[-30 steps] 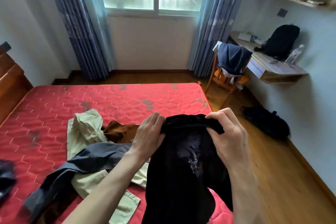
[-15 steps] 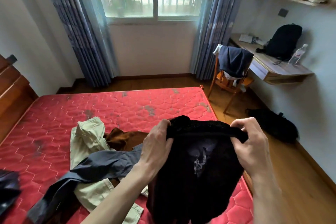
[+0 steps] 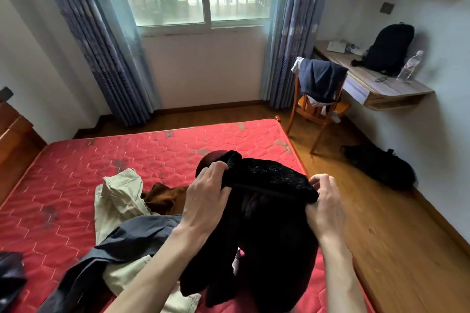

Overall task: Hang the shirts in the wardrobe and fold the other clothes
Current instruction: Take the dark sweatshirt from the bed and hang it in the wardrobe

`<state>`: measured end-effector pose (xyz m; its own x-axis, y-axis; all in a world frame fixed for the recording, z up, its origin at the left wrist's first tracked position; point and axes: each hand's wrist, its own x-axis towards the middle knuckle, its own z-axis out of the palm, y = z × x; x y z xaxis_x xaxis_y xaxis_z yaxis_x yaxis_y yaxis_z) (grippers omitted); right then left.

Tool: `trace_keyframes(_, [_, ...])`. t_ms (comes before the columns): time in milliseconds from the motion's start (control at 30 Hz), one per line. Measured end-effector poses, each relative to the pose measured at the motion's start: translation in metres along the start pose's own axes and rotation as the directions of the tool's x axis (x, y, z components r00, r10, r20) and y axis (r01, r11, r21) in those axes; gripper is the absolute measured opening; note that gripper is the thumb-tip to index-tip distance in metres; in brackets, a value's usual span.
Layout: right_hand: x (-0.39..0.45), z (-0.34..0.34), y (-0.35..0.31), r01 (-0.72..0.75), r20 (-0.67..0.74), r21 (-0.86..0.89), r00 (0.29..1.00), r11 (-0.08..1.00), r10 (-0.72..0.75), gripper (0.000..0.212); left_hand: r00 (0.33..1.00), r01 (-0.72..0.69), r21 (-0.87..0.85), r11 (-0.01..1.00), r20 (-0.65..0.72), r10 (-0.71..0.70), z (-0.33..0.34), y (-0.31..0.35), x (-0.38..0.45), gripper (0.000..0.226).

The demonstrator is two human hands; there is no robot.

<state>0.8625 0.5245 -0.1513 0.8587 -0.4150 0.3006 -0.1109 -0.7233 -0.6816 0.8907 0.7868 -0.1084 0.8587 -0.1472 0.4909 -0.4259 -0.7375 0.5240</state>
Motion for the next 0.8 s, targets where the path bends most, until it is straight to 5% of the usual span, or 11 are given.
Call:
trace_keyframes(200, [0.008, -0.029, -0.044, 0.132, 0.097, 0.053, 0.986, 0.99, -0.137, 0.046, 0.997, -0.059, 0.25, 0.966, 0.072, 0.043, -0.005, -0.039, -0.006, 0.043])
trace_keyframes(333, [0.014, -0.046, -0.075, 0.207, 0.054, 0.014, 0.977, 0.978, -0.207, 0.065, 0.981, 0.051, 0.401, 0.915, 0.151, -0.121, 0.007, -0.077, -0.031, 0.049])
trace_keyframes(533, [0.012, -0.077, -0.07, 0.141, -0.074, 0.018, 0.987, 0.99, -0.139, 0.061, 0.959, 0.258, 0.226, 0.939, 0.058, -0.278, 0.004, -0.095, -0.055, 0.027])
trace_keyframes(800, [-0.001, -0.083, -0.074, 0.207, -0.074, 0.003, 0.976, 0.978, -0.206, 0.06, 0.971, 0.076, 0.013, 0.997, 0.225, -0.077, 0.048, -0.034, -0.045, 0.024])
